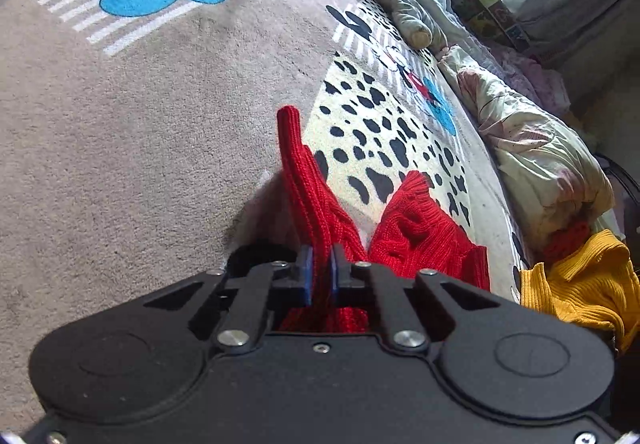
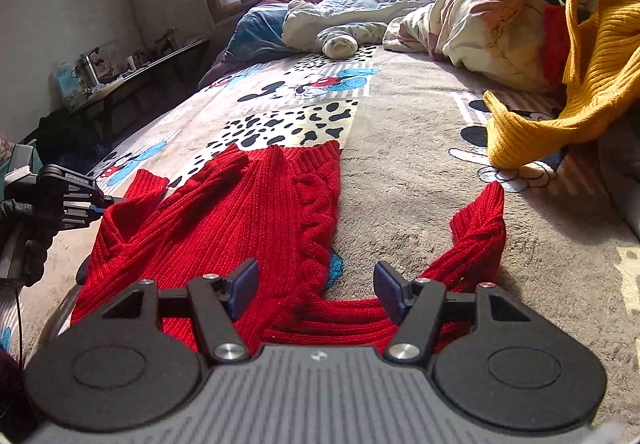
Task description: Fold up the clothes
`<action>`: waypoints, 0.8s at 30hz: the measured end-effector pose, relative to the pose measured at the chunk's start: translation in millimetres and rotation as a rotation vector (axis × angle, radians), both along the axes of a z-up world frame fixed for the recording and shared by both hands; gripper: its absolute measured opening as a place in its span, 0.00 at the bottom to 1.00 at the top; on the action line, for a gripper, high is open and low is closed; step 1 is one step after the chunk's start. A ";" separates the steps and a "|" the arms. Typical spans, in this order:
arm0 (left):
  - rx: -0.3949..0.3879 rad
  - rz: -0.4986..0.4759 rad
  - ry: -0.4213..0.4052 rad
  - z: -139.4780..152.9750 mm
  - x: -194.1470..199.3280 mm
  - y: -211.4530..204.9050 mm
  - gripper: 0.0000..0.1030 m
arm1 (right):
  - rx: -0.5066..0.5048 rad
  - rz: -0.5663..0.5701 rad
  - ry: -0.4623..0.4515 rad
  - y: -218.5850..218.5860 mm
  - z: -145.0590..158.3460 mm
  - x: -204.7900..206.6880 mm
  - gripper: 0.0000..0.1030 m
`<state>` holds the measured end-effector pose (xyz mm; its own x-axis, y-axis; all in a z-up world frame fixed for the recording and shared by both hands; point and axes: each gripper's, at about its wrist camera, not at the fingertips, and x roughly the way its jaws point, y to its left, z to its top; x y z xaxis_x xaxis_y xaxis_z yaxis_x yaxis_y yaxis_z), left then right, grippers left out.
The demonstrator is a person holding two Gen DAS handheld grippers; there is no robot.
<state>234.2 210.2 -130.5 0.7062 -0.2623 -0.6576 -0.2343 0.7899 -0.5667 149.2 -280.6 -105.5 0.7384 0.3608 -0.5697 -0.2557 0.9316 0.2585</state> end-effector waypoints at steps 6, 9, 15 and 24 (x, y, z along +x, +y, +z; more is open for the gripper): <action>0.063 0.115 -0.113 41.1 -52.1 27.2 0.05 | 0.047 -0.113 -0.019 -47.8 6.4 -17.1 0.61; 0.063 0.236 -0.113 36.9 -85.7 50.2 0.06 | 0.037 -0.152 -0.017 -67.5 0.1 -22.0 0.61; 0.083 0.438 0.130 -24.4 -122.3 75.6 0.26 | 0.179 -0.278 0.007 -106.7 -29.7 -21.1 0.61; 0.073 0.400 -0.030 9.5 -143.5 39.7 0.37 | 0.567 -0.384 0.083 -127.4 -94.8 5.3 0.57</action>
